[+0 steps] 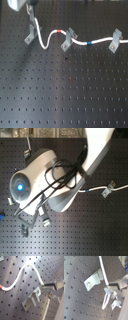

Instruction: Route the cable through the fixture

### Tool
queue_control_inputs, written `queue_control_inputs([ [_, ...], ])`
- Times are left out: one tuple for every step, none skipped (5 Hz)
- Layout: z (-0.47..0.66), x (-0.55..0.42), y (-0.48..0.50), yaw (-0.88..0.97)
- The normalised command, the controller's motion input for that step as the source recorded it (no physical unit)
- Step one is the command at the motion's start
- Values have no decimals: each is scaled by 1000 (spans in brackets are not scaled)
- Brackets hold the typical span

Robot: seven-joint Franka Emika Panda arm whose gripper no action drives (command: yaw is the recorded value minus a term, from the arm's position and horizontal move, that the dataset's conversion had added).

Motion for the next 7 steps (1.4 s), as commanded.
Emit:
queue_control_inputs([
  [14,-151,-471,-328],
  [38,-168,-286,-117],
  [140,-185,-194,-103],
  [209,-185,-15,-49],
  [198,-120,62,0],
  [183,-163,63,0],
  [139,-232,88,0],
])
